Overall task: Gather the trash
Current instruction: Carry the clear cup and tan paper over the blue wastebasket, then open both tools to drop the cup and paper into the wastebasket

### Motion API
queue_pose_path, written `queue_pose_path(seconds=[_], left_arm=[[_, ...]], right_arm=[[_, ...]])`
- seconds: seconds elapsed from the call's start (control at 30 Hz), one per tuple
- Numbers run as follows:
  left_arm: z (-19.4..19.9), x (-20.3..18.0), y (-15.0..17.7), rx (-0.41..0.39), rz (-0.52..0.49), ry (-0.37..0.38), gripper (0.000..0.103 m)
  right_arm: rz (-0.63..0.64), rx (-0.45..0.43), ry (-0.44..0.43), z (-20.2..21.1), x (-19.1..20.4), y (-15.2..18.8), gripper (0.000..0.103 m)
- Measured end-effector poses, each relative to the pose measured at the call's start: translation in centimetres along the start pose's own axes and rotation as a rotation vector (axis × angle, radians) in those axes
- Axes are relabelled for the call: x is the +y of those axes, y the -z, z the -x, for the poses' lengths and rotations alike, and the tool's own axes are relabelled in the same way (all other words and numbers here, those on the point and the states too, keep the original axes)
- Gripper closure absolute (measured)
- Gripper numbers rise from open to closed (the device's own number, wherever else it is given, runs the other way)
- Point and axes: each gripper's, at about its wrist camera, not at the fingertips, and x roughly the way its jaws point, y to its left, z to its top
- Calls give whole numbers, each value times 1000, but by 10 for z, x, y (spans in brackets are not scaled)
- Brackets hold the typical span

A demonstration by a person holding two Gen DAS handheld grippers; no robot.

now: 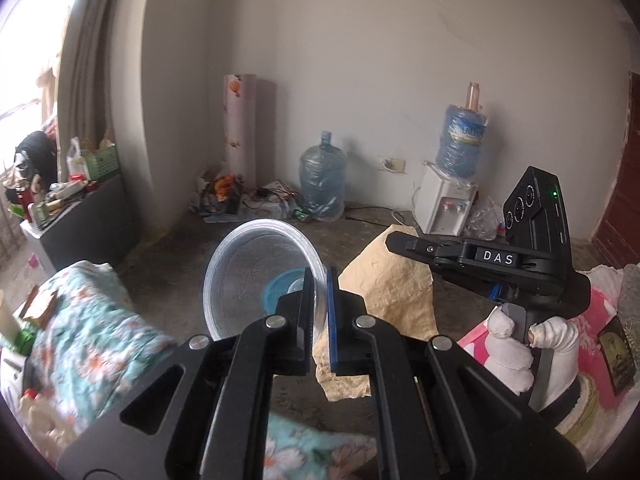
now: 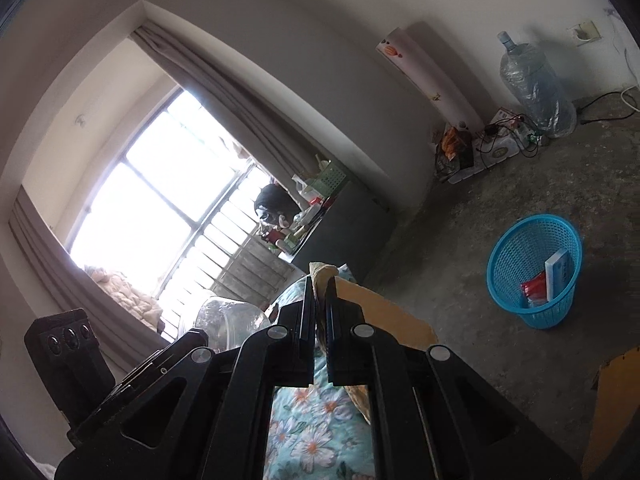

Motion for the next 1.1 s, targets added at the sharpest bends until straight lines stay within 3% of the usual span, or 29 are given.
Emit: queue_pose_path(seconds=[0.2, 0.43, 0.7, 1.0, 1.03, 1.1], left_arm=[[-93, 8, -32, 80, 72, 101, 99], [-210, 5, -36, 209, 107, 132, 99], [-313, 0, -19, 313, 85, 94, 99], [-397, 6, -10, 362, 73, 56, 99], [-403, 7, -9, 366, 77, 39, 96], [-415, 9, -5, 381, 74, 12, 73]], right_arm=[[-18, -5, 141, -28, -56, -44, 99], [-91, 64, 273, -75, -140, -67, 99], [-197, 129, 313, -115, -213, -77, 99], [-215, 161, 321, -169, -252, -91, 98], [-220, 174, 331, -176, -258, -90, 98], [-237, 199, 381, -187, -272, -87, 97]])
